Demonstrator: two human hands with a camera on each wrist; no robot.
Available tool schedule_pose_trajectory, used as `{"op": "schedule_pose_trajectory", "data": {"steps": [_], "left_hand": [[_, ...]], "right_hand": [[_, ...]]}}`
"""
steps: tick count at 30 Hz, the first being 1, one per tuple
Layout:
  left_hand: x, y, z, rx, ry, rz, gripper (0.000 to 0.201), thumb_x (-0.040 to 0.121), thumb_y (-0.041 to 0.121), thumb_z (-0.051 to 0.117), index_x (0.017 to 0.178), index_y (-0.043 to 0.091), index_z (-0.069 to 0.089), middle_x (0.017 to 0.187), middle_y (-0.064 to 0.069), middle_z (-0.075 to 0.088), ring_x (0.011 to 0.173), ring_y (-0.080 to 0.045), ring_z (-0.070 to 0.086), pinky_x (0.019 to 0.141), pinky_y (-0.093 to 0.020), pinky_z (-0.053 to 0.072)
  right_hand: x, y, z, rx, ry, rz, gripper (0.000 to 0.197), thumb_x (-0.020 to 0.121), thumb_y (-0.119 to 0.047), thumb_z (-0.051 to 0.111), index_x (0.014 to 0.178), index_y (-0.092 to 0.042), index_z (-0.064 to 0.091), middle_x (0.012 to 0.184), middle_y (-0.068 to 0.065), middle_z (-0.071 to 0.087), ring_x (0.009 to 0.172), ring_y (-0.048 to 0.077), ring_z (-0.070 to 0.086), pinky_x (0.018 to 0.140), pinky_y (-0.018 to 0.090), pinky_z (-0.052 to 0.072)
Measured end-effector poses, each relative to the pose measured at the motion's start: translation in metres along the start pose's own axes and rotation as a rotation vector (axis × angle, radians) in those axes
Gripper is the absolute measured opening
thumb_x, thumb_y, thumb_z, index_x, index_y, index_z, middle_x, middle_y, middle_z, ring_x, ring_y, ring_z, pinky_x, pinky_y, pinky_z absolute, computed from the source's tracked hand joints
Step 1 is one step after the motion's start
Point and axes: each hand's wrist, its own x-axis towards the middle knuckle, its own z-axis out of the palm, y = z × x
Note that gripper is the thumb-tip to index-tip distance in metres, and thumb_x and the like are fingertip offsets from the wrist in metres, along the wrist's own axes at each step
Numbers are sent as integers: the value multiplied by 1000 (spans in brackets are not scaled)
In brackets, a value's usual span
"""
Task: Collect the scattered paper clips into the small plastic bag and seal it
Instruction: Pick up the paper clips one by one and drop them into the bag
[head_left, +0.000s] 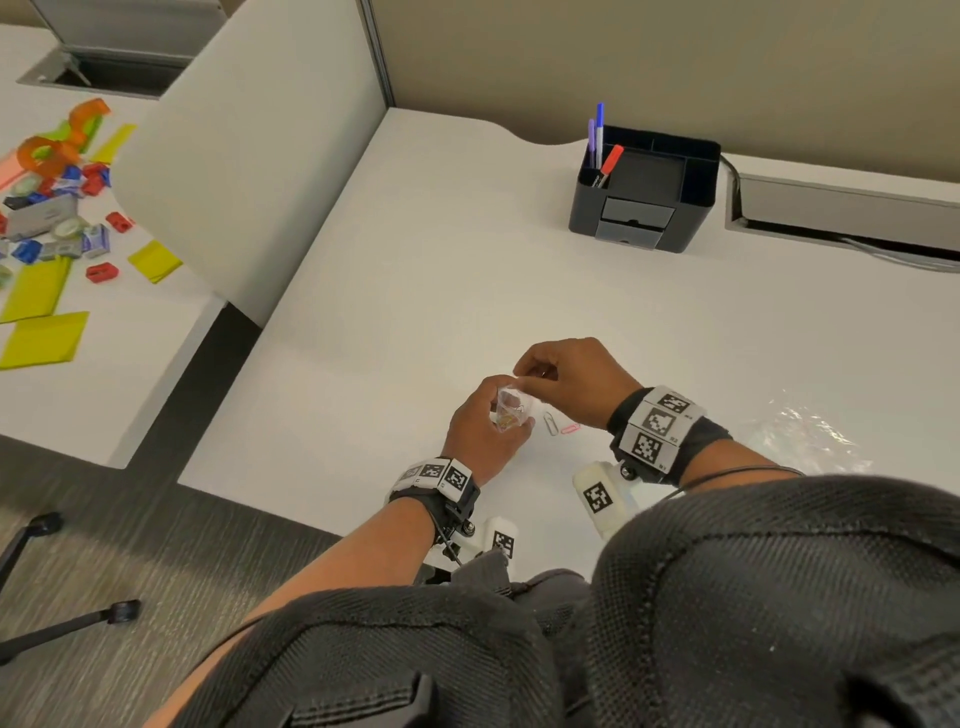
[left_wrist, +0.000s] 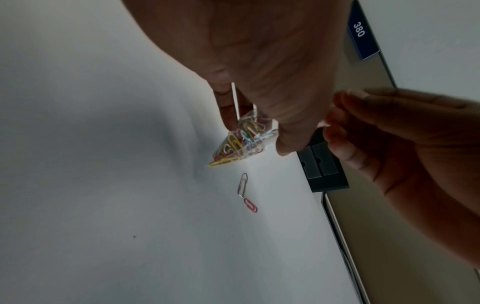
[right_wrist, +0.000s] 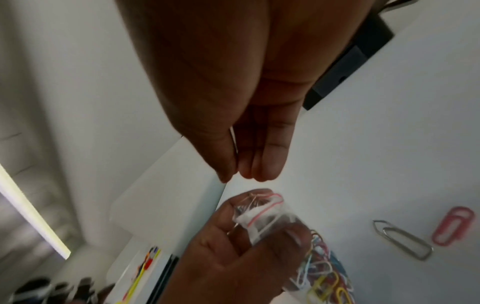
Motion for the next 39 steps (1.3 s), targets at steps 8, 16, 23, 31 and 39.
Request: {"op": "schedule_pose_trajectory", "data": {"steps": [8,16,23,31,39], "left_hand": [[4,-1,0,-24,-25,-26,44,80,24,73,118,32,52,101,12,62,82,8,58,68,-6,43],[6,-6,-11,-43,-14,-70,44,80,23,73,118,32,52,101,12,61,84,8,58,70,-13,48],[9,-9,-15,-56,12,-84,44,82,22,73,120,31,53,106,6,64,85,3,59,61,-3,43],[10,-8,-10,-62,9,-80,44,81,21,73,120,29,53,102,7,64,82,5,59,63,-1,41],[9,-7,-4,-36,-6,-79,44,81,21,72,120,29,53,100,10,63,81,-3,60,65,1,39]], "right_hand": [[-14,63,19,-472,-177,442,48,91,-54,51,65,-14,50,75,4,61,71,22,58,61,28,41],[-3,60,52,-510,-138,309,39,94,-47,51,106,-11,59,105,7,66,96,27,63,76,33,46],[8,56,59,-485,-170,222,25,93,-23,48,110,-10,61,108,9,64,99,28,61,80,34,47],[13,58,54,-429,-215,256,20,90,-22,49,97,-10,63,98,6,67,89,25,62,73,32,49],[13,46,15,179,33,251,10,88,-18,64,91,-13,72,79,-4,68,75,20,69,68,33,61]]}}
